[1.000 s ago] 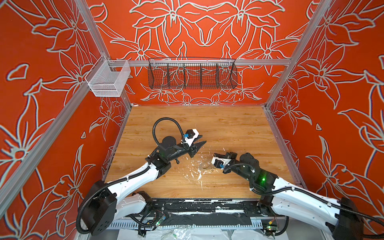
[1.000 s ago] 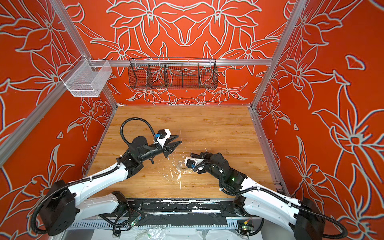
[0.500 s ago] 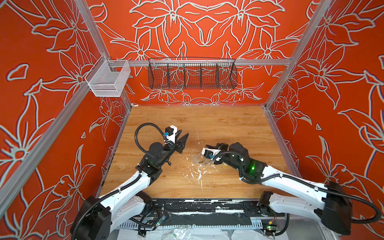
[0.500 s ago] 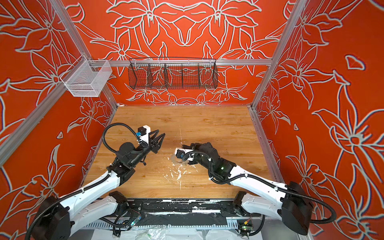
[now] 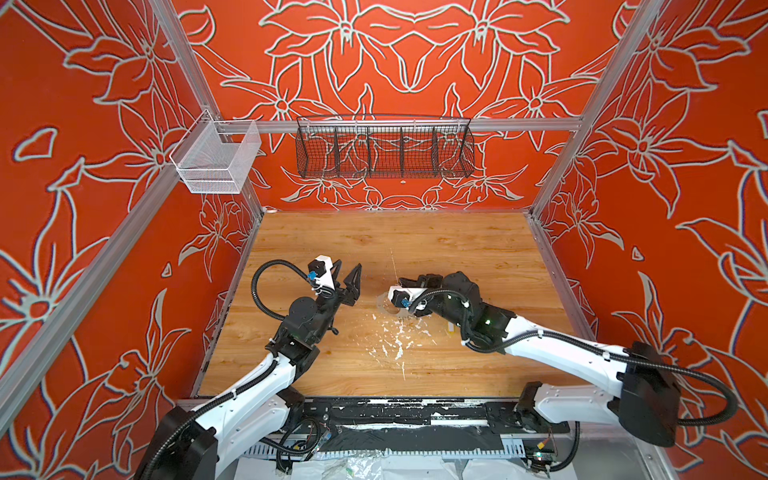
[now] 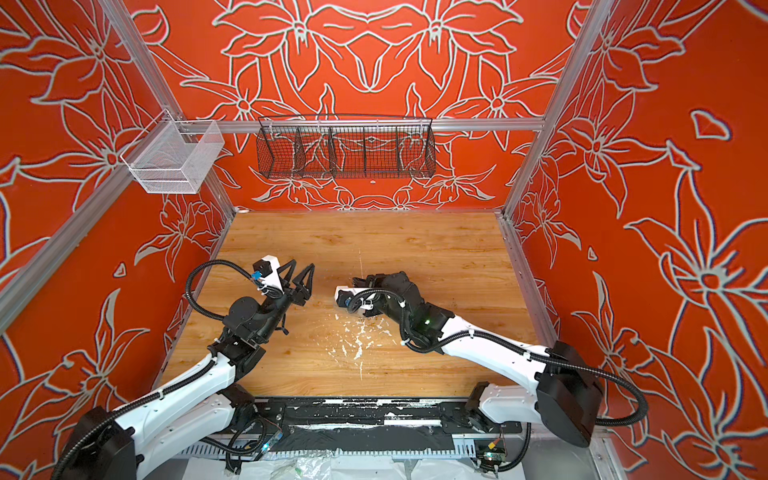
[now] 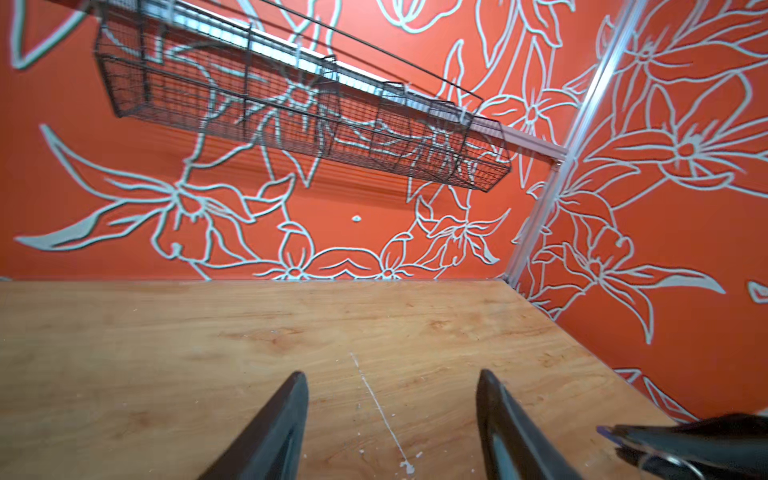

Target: Put the keys on the keyring

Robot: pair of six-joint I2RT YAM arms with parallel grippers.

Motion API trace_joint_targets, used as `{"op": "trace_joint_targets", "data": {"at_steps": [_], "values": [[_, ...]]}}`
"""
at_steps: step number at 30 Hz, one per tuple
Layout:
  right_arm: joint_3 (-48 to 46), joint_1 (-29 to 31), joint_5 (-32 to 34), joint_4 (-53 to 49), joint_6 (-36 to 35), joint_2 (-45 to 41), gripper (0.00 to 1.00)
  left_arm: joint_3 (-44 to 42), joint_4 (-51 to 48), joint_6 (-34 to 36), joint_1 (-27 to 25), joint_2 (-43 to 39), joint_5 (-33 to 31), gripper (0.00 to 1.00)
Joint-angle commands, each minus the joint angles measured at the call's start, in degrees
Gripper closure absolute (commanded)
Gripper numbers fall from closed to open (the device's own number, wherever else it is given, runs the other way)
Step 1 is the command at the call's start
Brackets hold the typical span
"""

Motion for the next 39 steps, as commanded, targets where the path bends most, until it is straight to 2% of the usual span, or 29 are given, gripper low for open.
{"op": "trace_joint_targets", "data": {"at_steps": [1,5,11,21,27,33,39], "values": [[2.0,0.3,2.2,4.1,-3.8,3.2,1.00,0.4,3.2,-3.1,1.3,0.6,-2.0,0.36],[4.5,0.3,2.2,5.4,-4.6,7.3,1.00,0.3,3.5,-2.9,1.6,0.9,-2.4,0.36],[10.7,-0.1,2.4,4.9,-4.6,14.1,1.00,-1.2,4.2,-4.7,2.0,-0.6,-6.3,0.35],[17.5,-3.5,0.8,6.3,-2.2,21.5,1.00,-2.7,4.1,-6.4,2.6,-2.6,-9.1,0.33],[19.2,-7.0,-2.2,5.5,-0.2,22.4,1.00,-2.7,4.3,-7.2,3.2,-2.3,-9.0,0.32],[21.0,-9.7,-1.6,2.8,-2.2,24.1,1.00,-3.2,4.1,-7.8,3.5,-3.0,-9.5,0.31],[19.5,-10.2,-1.6,4.3,-2.7,25.8,1.00,-3.1,3.7,-8.0,3.9,-3.2,-10.1,0.30]]}}
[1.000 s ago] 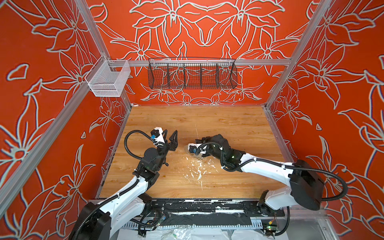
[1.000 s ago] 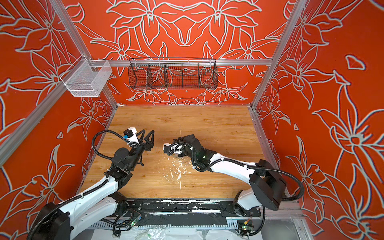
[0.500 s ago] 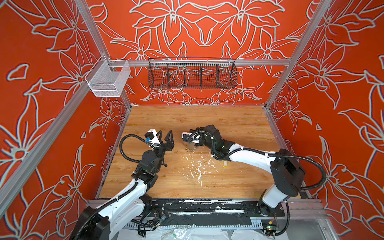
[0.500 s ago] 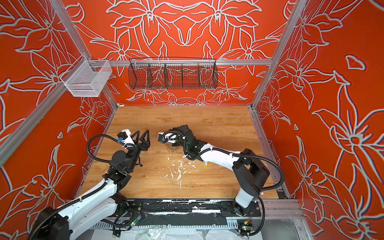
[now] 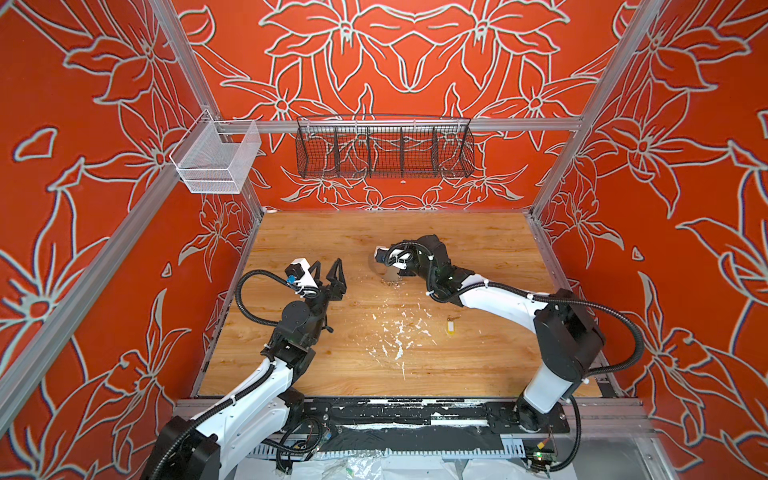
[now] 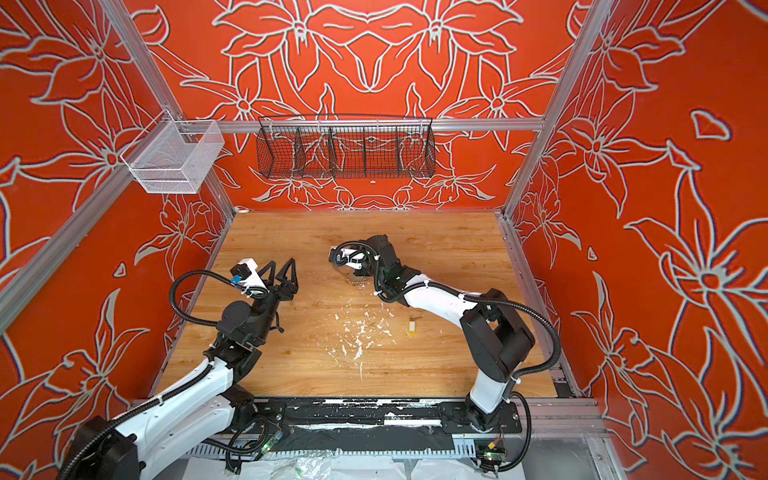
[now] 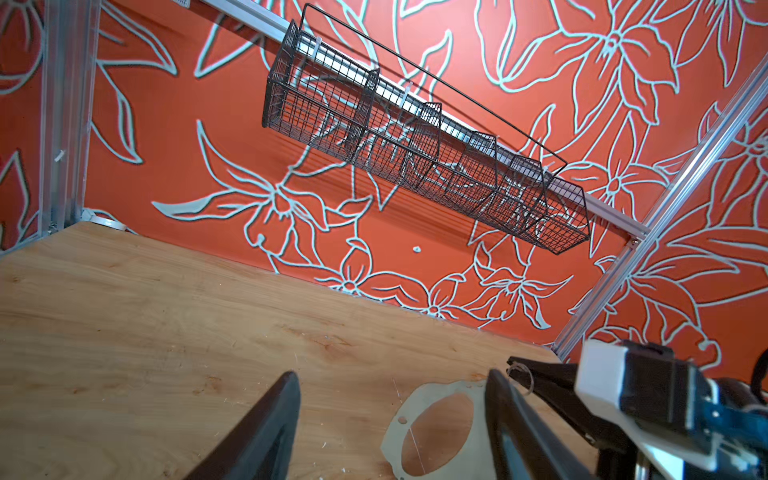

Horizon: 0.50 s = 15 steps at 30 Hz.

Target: Put the keys on the keyring

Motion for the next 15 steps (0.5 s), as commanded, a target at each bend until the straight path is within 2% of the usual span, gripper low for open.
{"op": "trace_joint_targets", "data": {"at_steps": [1,7,15], "values": [[-0.5,0.1,-1.7,1.8,0.0,0.7,1.00,-0.6,1.6,-1.1,0.6,-0.4,-1.3,0.30],[-3.2,0.2,-5.0,3.3,3.4,0.7,1.00,-0.6,1.0,-1.6,1.2,-0.6,-1.4,0.29],[-9.4,1.1,-5.3,7.5,6.6,-1.1,1.00,-0.5,1.2,-2.2,1.6,-0.1,-1.4,0.29]]}}
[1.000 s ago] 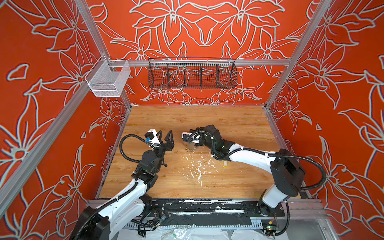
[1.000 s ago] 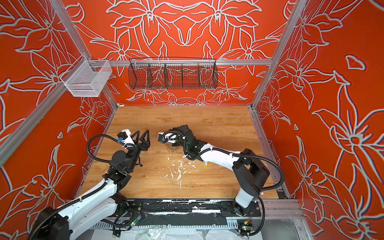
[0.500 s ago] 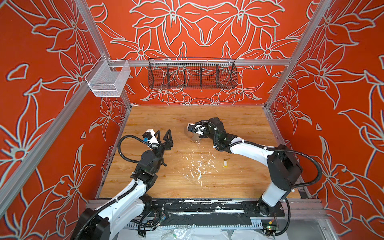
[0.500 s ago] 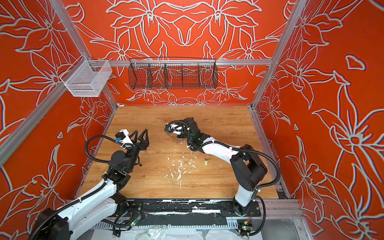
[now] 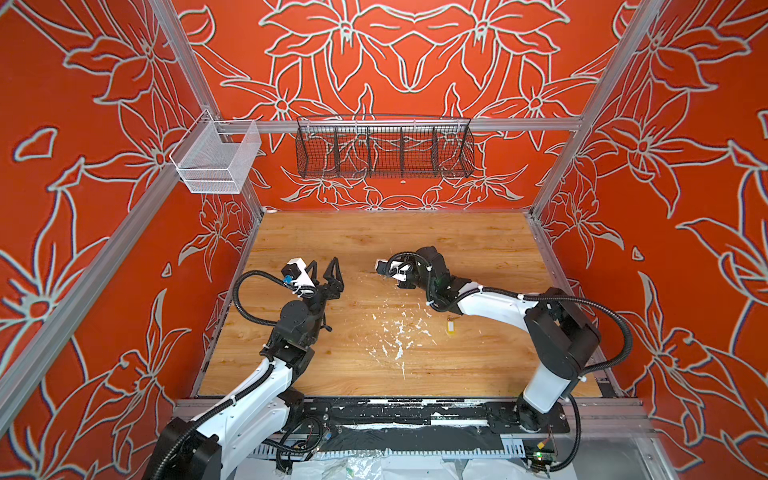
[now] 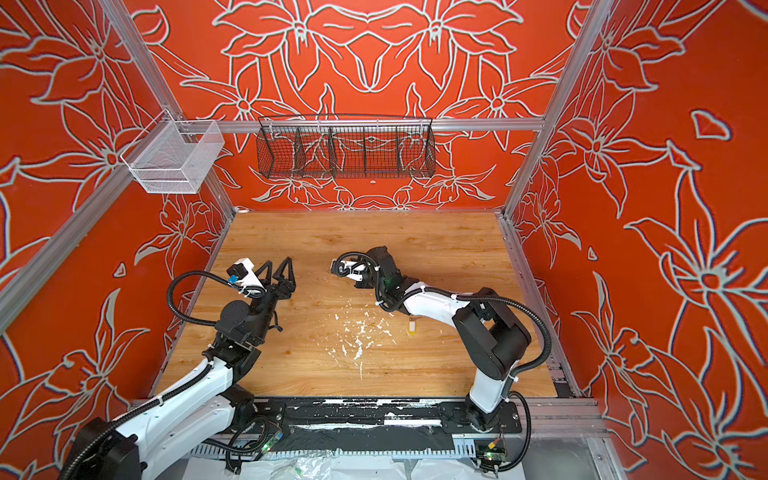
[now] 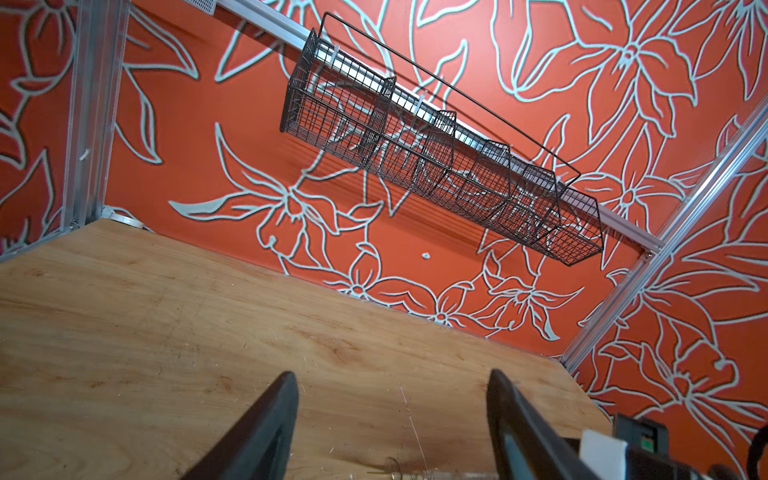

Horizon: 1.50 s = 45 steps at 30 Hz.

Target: Put the keys on the keyring

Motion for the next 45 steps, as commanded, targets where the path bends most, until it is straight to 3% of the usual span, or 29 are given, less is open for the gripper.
{"op": "trace_joint_targets", "data": {"at_steps": [1,11,25,33,41,45], "values": [[-2.4,0.6,-1.3,3.2,2.3,-1.9,1.00,-0.4,1.2,-1.1,0.6,0.0,-1.0,0.29],[-7.5,2.4,-0.4,3.8,4.3,-4.0,1.00,-0.3,0.8,-1.5,1.1,0.7,-1.1,0.28],[-10.6,7.2,8.0,-6.1,9.7,-4.3,0.99,-0.1,0.1,-2.3,1.5,0.3,-0.8,0.28],[-11.8,9.0,8.7,-11.7,15.6,-6.2,0.84,0.0,0.4,-2.5,1.6,1.3,-0.8,0.28],[-12.8,12.4,13.5,-19.0,22.2,-10.2,0.65,0.3,0.0,-2.9,1.8,1.6,-0.5,0.28],[-16.9,12.9,15.0,-15.4,28.6,-15.4,0.58,0.2,-0.2,-3.1,1.9,1.3,-0.4,0.28]]}}
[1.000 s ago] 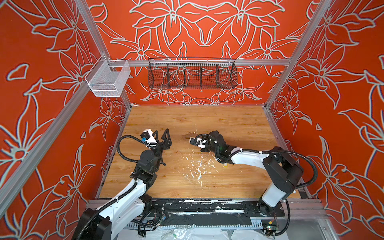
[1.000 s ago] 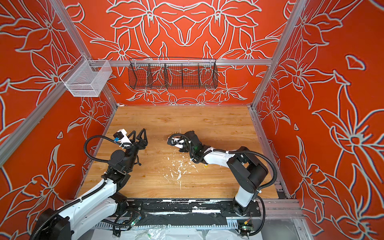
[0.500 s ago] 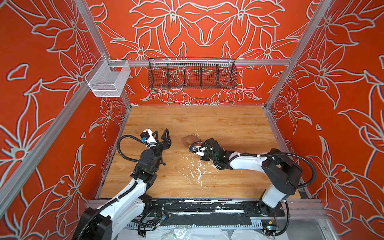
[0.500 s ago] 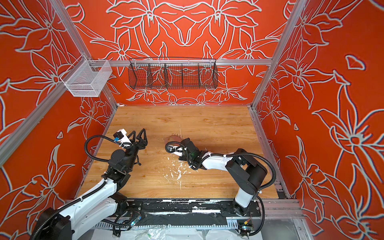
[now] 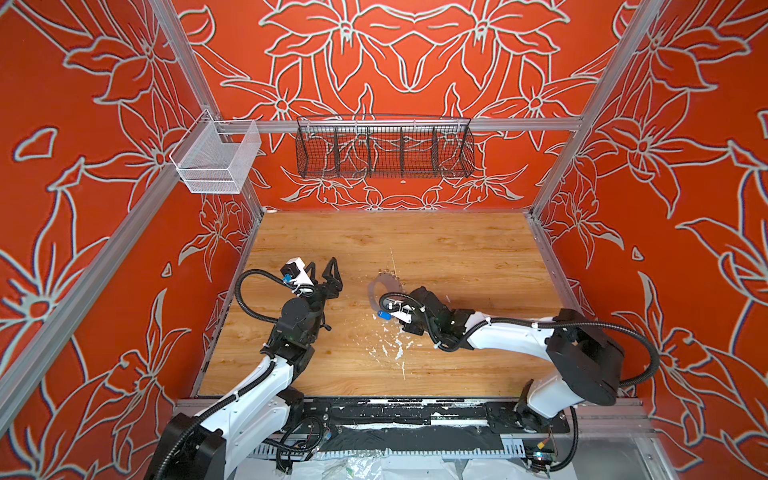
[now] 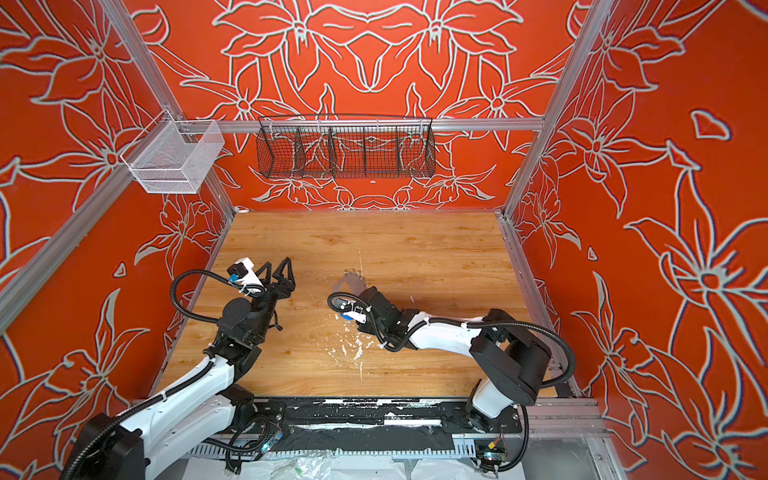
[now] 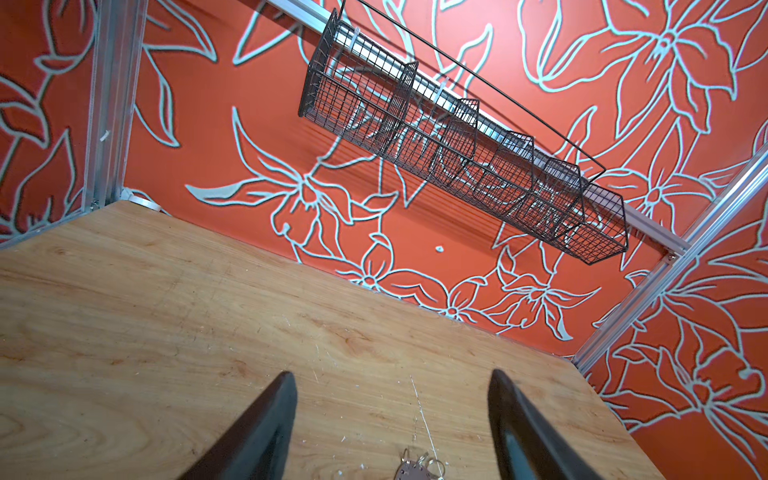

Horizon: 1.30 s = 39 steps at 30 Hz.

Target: Put the keys on the keyring

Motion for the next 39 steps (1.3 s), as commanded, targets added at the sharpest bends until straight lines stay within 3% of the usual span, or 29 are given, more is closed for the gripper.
{"op": "trace_joint_targets", "data": {"at_steps": [1,2,5,11,19,22,31,33,37,39], "values": [[-3.4,0.2,4.1,1.7,11.2,-5.1,0.49,0.2,0.6,-1.5,0.4,-0.4,-0.2,0.28],[-2.6,-0.5,6.4,0.7,17.4,-6.2,0.42,0.2,0.5,-1.5,0.5,-0.5,-0.1,0.28],[4.9,-3.7,1.7,-12.2,28.1,-6.0,0.46,0.1,0.5,-1.8,0.6,-0.6,0.1,0.28],[6.0,-4.9,-2.4,-9.4,33.2,-1.5,0.43,0.1,0.2,-1.8,0.6,-1.1,0.0,0.28],[13.1,-6.7,-8.1,-14.3,38.3,6.9,0.45,0.1,0.6,0.1,1.0,-1.5,0.9,0.28],[13.4,-6.8,-6.6,-15.0,38.6,8.8,0.50,1.0,0.8,2.8,1.0,-0.8,5.0,0.28],[6.8,-8.2,0.8,-10.9,39.1,2.1,0.53,8.5,-3.4,12.9,0.9,5.2,27.4,0.27],[4.1,-10.2,2.4,-9.1,39.7,-1.3,0.53,10.4,-4.7,12.9,0.9,8.1,29.1,0.27],[-3.6,-15.9,3.4,-1.8,42.6,-9.3,0.53,17.4,-12.5,9.6,0.8,12.5,30.4,0.40],[-6.8,-17.5,6.6,1.2,43.8,-11.9,0.50,18.3,-11.9,8.4,0.9,14.4,32.6,0.35]]}}
